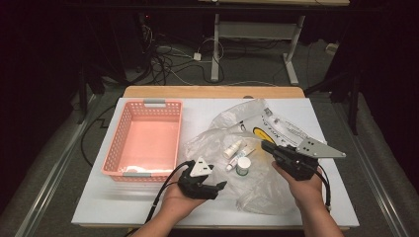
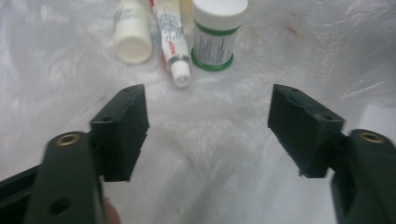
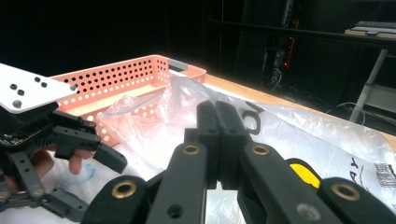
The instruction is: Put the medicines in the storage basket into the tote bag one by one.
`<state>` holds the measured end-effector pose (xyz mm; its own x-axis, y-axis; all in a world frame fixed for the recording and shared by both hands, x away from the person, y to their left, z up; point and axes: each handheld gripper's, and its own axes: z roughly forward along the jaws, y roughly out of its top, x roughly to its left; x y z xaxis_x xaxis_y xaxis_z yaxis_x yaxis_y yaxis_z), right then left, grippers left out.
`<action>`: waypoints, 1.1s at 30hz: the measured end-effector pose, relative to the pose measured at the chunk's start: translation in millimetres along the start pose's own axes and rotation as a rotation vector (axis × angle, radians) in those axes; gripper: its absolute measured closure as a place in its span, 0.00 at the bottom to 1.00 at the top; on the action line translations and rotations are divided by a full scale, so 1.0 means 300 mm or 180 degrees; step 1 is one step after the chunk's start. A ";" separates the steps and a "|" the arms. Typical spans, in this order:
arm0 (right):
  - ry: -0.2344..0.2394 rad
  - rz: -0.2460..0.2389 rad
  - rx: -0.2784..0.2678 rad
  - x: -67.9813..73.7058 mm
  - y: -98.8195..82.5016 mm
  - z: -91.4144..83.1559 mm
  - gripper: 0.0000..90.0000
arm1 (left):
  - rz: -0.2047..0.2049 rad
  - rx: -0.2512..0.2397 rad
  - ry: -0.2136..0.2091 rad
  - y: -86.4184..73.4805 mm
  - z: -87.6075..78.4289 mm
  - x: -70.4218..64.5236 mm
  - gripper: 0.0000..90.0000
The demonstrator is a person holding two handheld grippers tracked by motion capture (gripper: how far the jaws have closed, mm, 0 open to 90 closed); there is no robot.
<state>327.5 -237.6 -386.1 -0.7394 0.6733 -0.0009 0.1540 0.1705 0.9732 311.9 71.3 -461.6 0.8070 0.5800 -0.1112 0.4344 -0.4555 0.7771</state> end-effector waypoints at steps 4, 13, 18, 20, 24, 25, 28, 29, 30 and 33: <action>-0.0007 0.0000 -0.0026 0.000 0.003 -0.002 1.00 | 0.0040 0.0095 0.0016 -0.013 0.021 -0.007 0.20; 0.0002 0.0014 -0.0047 -0.006 0.007 -0.016 1.00 | 0.0101 0.0410 0.0140 -0.006 0.099 -0.006 0.00; 0.0013 0.0007 -0.0044 -0.003 0.006 -0.013 1.00 | 0.0108 0.0658 0.0177 0.001 0.137 -0.008 0.00; 0.0012 0.0027 -0.0035 -0.005 0.004 -0.010 1.00 | 0.0061 0.0652 0.0185 0.002 0.140 -0.007 0.00; 0.0022 0.0025 0.0010 -0.002 -0.004 0.004 1.00 | 0.0044 0.0597 0.0205 0.002 0.135 -0.010 0.08; 0.0024 0.0016 0.0016 -0.001 -0.006 0.008 1.00 | 0.0045 0.0560 0.0201 0.000 0.132 -0.012 0.14; 0.0033 0.0003 0.0038 0.005 -0.008 0.014 1.00 | 0.0136 0.0463 0.0109 -0.005 0.124 -0.020 0.37; 0.0031 0.0002 0.0039 0.005 -0.007 0.014 1.00 | 0.0115 0.0450 0.0112 -0.005 0.125 -0.022 0.44; 0.0026 0.0009 0.0031 0.004 -0.006 0.014 1.00 | 0.0060 0.0442 0.0118 -0.004 0.124 -0.018 0.48; 0.0015 0.0019 0.0014 0.001 -0.003 0.013 1.00 | -0.0234 0.0353 0.0192 -0.007 0.118 0.013 0.75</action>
<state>329.6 -234.7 -388.0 -0.7416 0.6708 0.0059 0.1613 0.1698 0.9722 328.2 50.5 -485.5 0.7474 0.6525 -0.1253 0.5357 -0.4802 0.6946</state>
